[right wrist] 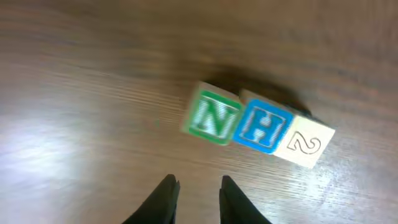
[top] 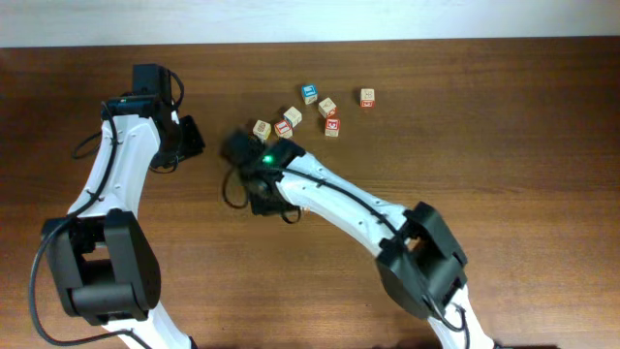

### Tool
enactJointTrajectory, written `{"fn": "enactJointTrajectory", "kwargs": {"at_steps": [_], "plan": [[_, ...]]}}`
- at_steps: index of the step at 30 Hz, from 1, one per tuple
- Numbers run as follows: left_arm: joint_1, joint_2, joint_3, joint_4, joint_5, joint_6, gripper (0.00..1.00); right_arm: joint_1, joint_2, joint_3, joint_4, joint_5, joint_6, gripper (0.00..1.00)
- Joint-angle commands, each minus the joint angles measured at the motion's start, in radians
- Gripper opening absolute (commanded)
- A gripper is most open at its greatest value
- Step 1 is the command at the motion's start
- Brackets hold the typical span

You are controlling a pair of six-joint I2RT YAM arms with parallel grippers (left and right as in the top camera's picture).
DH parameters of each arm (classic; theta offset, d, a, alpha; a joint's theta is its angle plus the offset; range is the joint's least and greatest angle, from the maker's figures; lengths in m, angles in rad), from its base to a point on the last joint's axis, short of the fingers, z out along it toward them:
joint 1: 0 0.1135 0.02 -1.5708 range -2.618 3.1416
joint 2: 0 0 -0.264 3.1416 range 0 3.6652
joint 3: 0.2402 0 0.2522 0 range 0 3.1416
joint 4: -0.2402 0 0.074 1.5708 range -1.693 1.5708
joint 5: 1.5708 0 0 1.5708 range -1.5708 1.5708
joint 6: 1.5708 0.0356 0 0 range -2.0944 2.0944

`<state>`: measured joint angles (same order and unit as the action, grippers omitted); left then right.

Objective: Rotate 3 blocks

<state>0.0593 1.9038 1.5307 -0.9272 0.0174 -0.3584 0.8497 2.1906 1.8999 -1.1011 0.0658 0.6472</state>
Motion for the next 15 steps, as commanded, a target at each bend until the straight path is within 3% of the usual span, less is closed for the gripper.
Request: {"fn": "enactJointTrajectory", "kwargs": {"at_steps": [1,8,15], "plan": [[0.001,0.005,0.012,0.01,-0.051,0.016,0.37,0.003,-0.023,0.02,0.005,-0.032,-0.076,0.04],[0.001,0.005,0.012,0.009,-0.067,0.016,0.38,0.042,0.076,0.007,0.016,-0.081,-0.217,0.05],[0.0,0.005,0.012,0.008,-0.066,0.016,0.38,0.039,0.122,-0.051,0.074,0.062,-0.274,0.05]]}}
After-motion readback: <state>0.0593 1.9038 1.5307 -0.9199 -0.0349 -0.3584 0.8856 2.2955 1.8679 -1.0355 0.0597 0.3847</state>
